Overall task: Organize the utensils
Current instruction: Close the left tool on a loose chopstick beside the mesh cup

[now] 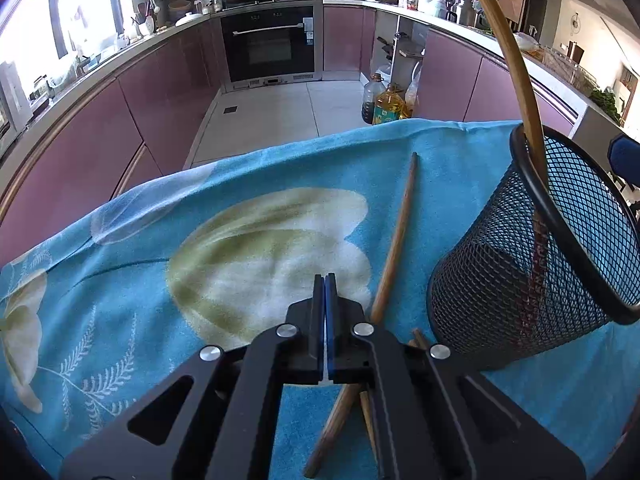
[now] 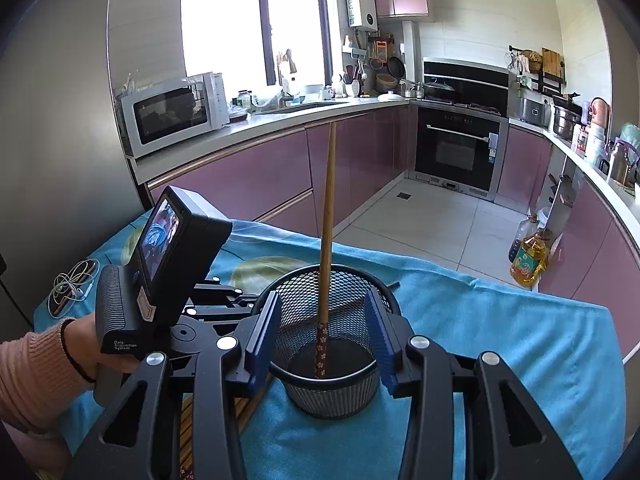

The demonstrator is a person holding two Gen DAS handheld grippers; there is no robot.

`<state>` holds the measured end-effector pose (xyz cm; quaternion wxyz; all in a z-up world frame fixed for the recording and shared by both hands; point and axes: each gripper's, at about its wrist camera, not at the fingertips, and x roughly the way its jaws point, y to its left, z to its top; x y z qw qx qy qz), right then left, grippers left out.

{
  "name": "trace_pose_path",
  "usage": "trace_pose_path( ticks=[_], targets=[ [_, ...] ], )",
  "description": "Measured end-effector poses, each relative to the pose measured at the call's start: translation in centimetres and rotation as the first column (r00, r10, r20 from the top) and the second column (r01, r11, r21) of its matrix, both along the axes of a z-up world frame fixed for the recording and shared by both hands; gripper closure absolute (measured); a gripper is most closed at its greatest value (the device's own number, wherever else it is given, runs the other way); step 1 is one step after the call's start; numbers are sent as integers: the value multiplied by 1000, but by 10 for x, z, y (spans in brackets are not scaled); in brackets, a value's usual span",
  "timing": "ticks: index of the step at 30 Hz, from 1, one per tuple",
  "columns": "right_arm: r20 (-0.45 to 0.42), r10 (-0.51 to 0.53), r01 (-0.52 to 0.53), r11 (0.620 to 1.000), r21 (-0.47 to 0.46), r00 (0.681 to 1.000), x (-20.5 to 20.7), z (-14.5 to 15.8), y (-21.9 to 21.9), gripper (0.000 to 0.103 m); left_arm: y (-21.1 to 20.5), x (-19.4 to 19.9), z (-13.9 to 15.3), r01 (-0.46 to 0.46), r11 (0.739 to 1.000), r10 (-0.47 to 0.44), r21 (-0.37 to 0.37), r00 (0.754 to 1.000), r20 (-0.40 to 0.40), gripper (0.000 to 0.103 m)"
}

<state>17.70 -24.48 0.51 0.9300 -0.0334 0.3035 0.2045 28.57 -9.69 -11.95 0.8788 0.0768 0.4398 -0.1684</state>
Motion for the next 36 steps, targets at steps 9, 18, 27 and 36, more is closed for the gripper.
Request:
trace_pose_path(
  ticks=[9,18,27,36],
  targets=[
    [-7,0,0,1000,4,1000,0,-2,-1,61,-17,-2,6,68,996,-70,52,997,36,86],
    [-11,-3,3,1000,14,1000,-1,-4,-4,61,-20,5,10,109,994,-109,23,994,18,79],
    [-19,0,1,1000,20,1000,-1,-6,-5,60,-20,-10,15,190,981,-192,44,981,40,73],
    [-19,-7,7,1000,22,1000,-3,-6,-6,60,-21,-2,4,166,986,-166,27,986,-4,93]
  ],
)
